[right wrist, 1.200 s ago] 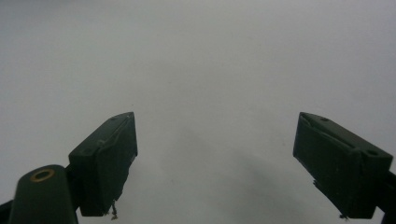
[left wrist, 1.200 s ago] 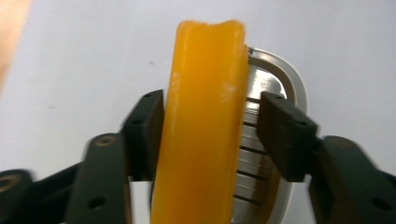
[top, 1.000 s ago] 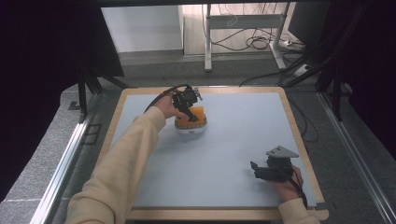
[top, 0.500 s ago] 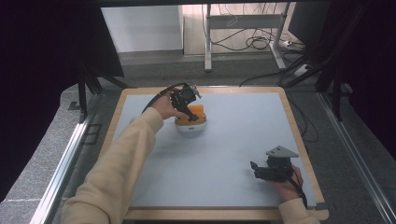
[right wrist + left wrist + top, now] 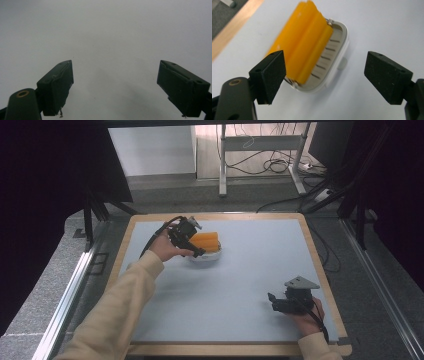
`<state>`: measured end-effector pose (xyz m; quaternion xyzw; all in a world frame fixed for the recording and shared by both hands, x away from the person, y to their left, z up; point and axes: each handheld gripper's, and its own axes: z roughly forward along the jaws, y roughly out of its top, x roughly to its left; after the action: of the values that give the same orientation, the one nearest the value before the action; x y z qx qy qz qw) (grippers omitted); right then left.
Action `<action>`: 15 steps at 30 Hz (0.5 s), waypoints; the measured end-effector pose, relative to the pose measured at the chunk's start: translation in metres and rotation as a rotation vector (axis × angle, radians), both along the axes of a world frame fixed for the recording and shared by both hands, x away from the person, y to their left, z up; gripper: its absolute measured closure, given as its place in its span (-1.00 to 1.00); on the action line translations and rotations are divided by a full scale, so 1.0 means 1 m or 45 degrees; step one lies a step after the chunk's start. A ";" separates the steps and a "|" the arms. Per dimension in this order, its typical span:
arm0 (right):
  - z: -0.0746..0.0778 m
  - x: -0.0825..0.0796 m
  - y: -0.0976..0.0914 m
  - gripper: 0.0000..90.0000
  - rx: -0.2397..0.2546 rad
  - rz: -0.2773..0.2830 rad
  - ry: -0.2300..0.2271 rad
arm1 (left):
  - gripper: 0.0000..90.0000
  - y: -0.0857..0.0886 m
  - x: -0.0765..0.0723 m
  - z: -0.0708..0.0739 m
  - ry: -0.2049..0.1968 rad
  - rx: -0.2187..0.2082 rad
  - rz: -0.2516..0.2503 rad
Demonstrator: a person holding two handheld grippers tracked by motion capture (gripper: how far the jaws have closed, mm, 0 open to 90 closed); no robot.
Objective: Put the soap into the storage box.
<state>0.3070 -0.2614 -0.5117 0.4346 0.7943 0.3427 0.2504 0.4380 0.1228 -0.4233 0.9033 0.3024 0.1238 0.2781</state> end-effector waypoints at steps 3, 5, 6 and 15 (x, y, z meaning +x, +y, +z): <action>0.000 0.000 0.000 -0.69 0.000 0.001 -0.003 | -0.60 0.009 -0.013 -0.006 -0.017 -0.009 0.019; 0.001 -0.001 0.001 -0.69 0.003 0.000 -0.003 | -0.60 0.016 -0.022 -0.011 -0.022 -0.022 0.021; 0.001 -0.001 0.001 -0.69 0.003 0.001 -0.004 | -0.60 0.022 -0.030 -0.016 -0.029 -0.047 0.035; 0.001 -0.001 0.002 -0.69 0.002 -0.001 -0.006 | -0.60 0.041 -0.062 -0.029 -0.066 -0.106 0.069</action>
<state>0.3057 -0.2598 -0.5108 0.4343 0.7933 0.3442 0.2521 0.3758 0.1636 -0.4520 0.8788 0.3245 0.1419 0.3197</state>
